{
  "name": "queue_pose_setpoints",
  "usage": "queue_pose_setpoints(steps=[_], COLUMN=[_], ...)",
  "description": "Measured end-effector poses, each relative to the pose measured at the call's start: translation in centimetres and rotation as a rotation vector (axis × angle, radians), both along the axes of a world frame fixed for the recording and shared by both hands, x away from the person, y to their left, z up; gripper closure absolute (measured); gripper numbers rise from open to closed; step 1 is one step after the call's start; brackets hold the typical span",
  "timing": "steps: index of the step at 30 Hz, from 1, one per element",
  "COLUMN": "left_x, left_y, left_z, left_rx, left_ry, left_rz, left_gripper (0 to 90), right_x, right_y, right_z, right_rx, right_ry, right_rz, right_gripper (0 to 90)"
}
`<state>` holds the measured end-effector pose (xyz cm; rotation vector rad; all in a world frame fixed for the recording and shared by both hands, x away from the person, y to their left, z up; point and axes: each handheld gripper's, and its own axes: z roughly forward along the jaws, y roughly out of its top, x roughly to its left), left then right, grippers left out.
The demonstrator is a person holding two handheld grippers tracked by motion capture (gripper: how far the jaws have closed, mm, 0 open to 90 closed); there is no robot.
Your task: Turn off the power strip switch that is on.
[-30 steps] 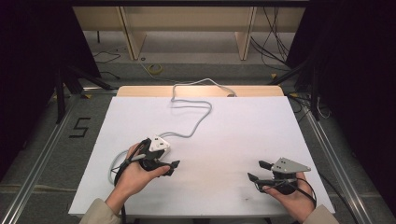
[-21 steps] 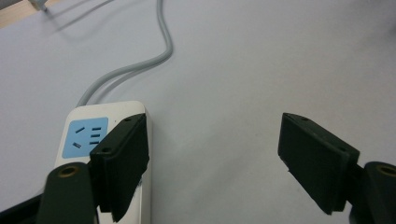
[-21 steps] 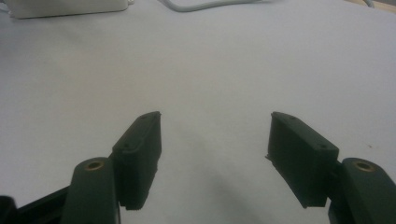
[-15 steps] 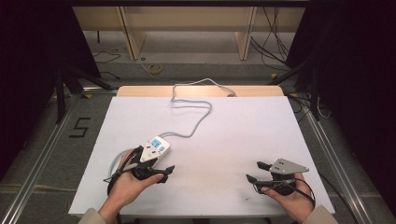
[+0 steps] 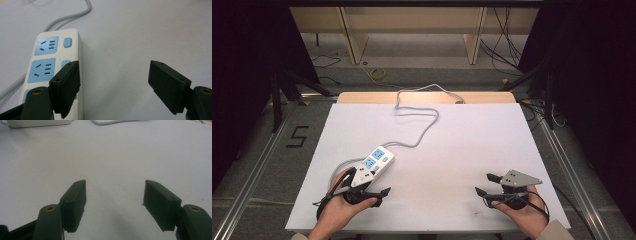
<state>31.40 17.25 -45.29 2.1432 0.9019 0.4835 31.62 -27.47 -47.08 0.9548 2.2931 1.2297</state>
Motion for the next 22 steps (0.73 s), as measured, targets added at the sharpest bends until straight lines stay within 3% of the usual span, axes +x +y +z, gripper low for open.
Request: queue_pose_setpoints(steps=[9, 22], left_x=[-0.7, -0.7], left_y=[1.3, 0.9], left_z=[-0.5, -0.6], left_rx=[-0.021, -0.007], left_ry=[-0.009, -0.012], left_rz=[0.046, 0.042], left_gripper=[25.1, 25.1], right_x=[0.0, 0.0], right_y=[0.0, 0.1], right_z=[0.0, 0.0], right_rx=[-0.007, -0.005], right_ry=[0.002, 0.001], right_rz=[0.002, 0.001], right_gripper=[35.8, 35.7])
